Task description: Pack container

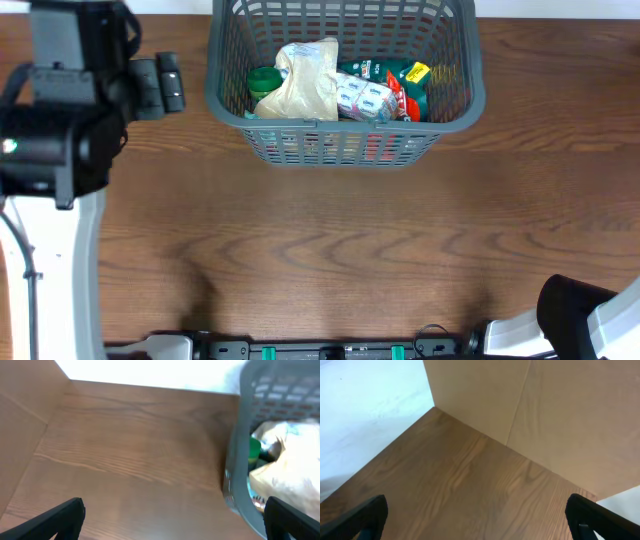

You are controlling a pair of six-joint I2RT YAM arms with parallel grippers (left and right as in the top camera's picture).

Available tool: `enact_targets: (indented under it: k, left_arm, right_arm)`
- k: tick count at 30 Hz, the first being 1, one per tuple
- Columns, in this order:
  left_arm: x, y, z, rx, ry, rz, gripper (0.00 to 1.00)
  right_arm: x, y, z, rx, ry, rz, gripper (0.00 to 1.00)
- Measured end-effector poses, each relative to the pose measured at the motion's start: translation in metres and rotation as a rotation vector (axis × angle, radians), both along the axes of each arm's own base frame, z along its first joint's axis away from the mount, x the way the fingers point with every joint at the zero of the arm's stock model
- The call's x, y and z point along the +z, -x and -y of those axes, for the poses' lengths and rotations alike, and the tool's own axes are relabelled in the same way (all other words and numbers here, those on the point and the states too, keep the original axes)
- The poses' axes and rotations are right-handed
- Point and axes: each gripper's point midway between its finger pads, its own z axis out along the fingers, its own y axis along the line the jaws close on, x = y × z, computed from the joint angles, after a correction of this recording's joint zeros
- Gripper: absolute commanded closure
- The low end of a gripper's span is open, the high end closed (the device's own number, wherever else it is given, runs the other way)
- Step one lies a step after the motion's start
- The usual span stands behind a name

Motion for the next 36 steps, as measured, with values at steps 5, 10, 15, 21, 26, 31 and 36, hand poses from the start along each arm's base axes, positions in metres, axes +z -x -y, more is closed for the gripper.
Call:
enact_targets:
  k: [5, 10, 15, 21, 26, 31, 36]
  left_arm:
    - [0.047, 0.028, -0.013, 0.047, 0.021, 0.179, 0.01]
    - [0.109, 0.077, -0.020, 0.068, 0.036, 0.430, 0.01]
    - [0.146, 0.114, -0.023, 0.074, 0.056, 0.637, 0.01]
    - [0.111, 0.124, -0.033, 0.169, 0.151, 0.684, 0.01]
    - [0.048, 0.116, -0.040, 0.262, 0.255, 0.646, 0.01]
    - [-0.009, 0.104, -0.041, 0.291, 0.318, 0.673, 0.01]
    - [-0.066, 0.096, -0.039, 0.284, 0.345, 0.661, 0.01]
  right_arm:
    - [0.000, 0.000, 0.000, 0.000, 0.000, 0.000, 0.01]
    - [0.000, 0.000, 0.000, 0.000, 0.000, 0.000, 0.01]
    - [0.000, 0.000, 0.000, 0.000, 0.000, 0.000, 0.01]
    - [0.000, 0.000, 0.000, 0.000, 0.000, 0.000, 0.01]
    - [0.000, 0.000, 0.000, 0.000, 0.000, 0.000, 0.01]
    - [0.000, 0.000, 0.000, 0.000, 0.000, 0.000, 0.01]
    - [0.000, 0.000, 0.000, 0.000, 0.000, 0.000, 0.01]
